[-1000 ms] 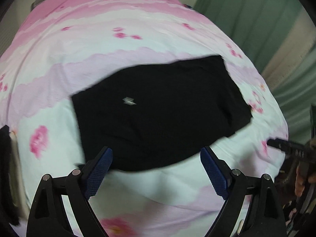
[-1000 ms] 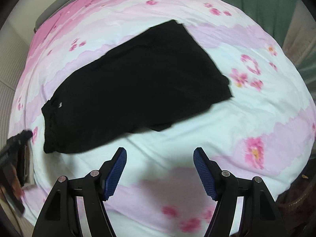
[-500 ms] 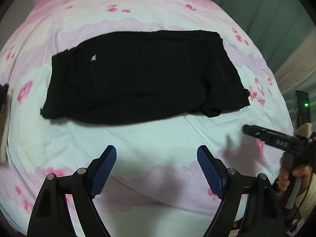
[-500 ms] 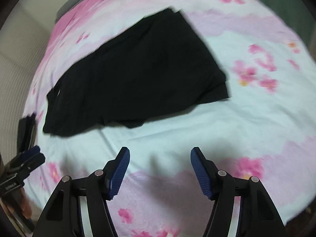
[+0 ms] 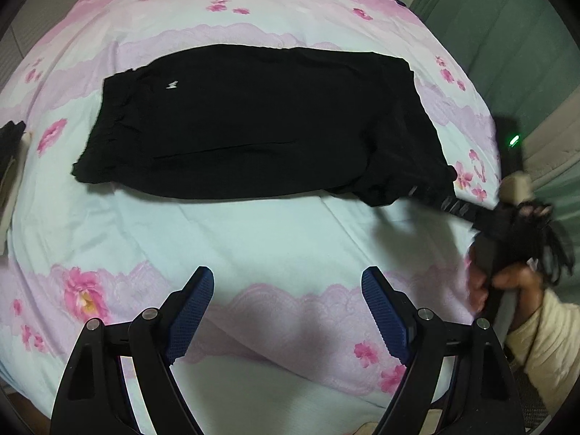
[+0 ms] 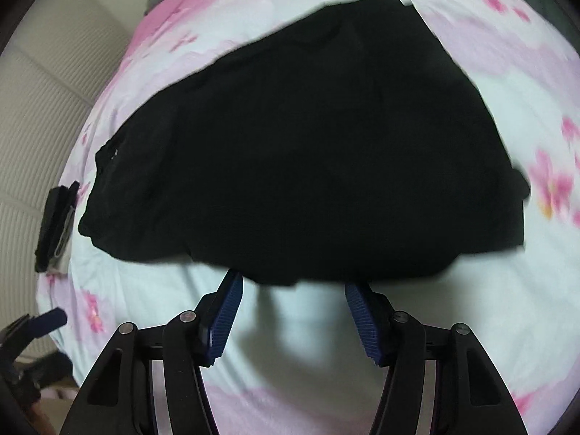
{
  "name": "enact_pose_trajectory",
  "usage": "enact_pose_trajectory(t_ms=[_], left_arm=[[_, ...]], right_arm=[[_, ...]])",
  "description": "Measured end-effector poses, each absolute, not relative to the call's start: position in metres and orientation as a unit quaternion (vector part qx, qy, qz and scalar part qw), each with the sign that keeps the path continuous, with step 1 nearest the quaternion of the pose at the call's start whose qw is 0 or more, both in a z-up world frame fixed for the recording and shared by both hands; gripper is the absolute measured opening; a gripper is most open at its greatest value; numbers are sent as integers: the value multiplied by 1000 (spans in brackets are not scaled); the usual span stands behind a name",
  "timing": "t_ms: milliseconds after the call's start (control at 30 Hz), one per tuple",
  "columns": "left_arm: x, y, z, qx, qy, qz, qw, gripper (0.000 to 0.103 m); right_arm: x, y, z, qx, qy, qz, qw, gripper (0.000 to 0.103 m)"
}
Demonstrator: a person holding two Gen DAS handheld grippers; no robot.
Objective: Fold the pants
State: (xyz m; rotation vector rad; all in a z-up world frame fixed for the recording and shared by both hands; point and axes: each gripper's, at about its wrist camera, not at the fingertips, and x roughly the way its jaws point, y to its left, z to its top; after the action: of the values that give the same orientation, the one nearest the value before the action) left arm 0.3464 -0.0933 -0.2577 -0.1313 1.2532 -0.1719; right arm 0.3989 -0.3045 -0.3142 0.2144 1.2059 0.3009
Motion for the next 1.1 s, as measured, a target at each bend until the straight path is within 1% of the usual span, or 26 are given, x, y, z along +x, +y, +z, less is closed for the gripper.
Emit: enact_pose_trajectory(t_ms=[133, 300, 400, 500, 633, 767, 800, 867, 967, 1000, 1100], left_arm=[[342, -84, -254, -74, 580, -67, 808, 84], [344, -81, -257, -87, 585, -59, 804, 84], [344, -85, -258, -80, 587, -64, 803, 84], [342, -86, -258, -81, 586, -66, 804, 84], [343, -86, -260, -86, 589, -65, 801, 84], [346, -86, -258, -85, 589, -65, 801, 84], [346, -87, -258, -83, 588, -66, 802, 84], [347, -87, -257, -80, 588, -65, 803, 84], [348, -86, -258, -80, 589, -64, 801, 84], [348, -85, -258, -81, 589, -63, 801, 84], [349, -83, -260, -85, 592, -60, 799, 84]], right_arm=[[408, -303, -279, 97, 509, 166, 839, 61], [448, -297, -294, 73, 541, 177, 819, 61], [458, -301, -303, 94, 557, 190, 803, 61], [447, -306, -307, 113, 568, 202, 790, 67], [416, -314, -302, 107, 568, 207, 790, 67], [397, -313, -321, 113, 594, 212, 768, 67], [397, -311, -326, 108, 600, 207, 766, 67], [402, -306, -333, 104, 599, 195, 769, 61], [411, -302, -330, 118, 593, 192, 773, 47], [413, -298, -326, 121, 587, 199, 775, 40], [417, -286, -302, 105, 551, 221, 798, 39]])
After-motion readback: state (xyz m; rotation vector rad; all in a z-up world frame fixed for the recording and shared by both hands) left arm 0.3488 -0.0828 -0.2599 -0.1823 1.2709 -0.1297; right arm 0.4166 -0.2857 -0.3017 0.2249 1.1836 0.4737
